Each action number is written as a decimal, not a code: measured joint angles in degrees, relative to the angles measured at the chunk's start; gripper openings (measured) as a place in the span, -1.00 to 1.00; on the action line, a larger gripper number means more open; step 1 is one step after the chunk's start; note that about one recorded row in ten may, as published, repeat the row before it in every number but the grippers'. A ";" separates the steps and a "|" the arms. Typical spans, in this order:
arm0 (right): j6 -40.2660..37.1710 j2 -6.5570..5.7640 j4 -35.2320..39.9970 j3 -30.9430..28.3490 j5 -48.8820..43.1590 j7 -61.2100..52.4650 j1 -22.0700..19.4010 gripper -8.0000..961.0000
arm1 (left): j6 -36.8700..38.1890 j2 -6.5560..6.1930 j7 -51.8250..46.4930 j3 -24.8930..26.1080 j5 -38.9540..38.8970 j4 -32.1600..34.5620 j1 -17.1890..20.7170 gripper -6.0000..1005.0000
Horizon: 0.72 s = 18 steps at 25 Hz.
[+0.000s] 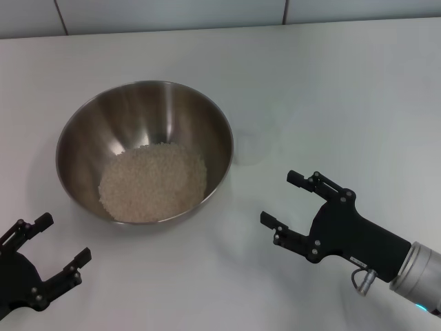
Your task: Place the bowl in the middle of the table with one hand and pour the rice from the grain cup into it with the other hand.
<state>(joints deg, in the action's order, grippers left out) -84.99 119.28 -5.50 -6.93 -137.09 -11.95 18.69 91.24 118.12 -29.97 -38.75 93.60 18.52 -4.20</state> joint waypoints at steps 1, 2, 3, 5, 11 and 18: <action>0.09 0.00 0.01 -0.01 0.02 0.01 0.01 0.61 | 0.00 0.00 0.00 0.00 0.00 -0.05 0.02 0.68; 0.10 0.00 0.02 -0.02 0.03 0.05 0.02 0.61 | 0.00 0.00 0.00 0.00 0.00 -0.10 0.02 0.68; 0.12 0.00 0.02 -0.02 0.03 0.07 0.02 0.61 | 0.00 0.00 0.00 0.00 0.00 -0.10 0.02 0.68; 0.18 -0.01 0.03 -0.02 0.04 0.12 0.03 0.61 | 0.00 0.01 0.00 0.00 0.00 -0.15 0.03 0.68; 0.38 -0.01 0.06 0.07 -0.01 0.15 0.03 0.61 | 0.08 0.01 0.00 0.08 0.00 -0.16 -0.10 0.68; 0.79 0.03 0.06 0.01 0.02 0.17 0.03 0.61 | 0.08 0.01 0.00 0.29 0.01 -0.16 0.01 0.68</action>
<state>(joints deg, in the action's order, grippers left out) -84.20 119.30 -5.44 -6.91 -137.07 -11.77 18.72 91.32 118.13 -29.97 -38.46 93.61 18.37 -4.19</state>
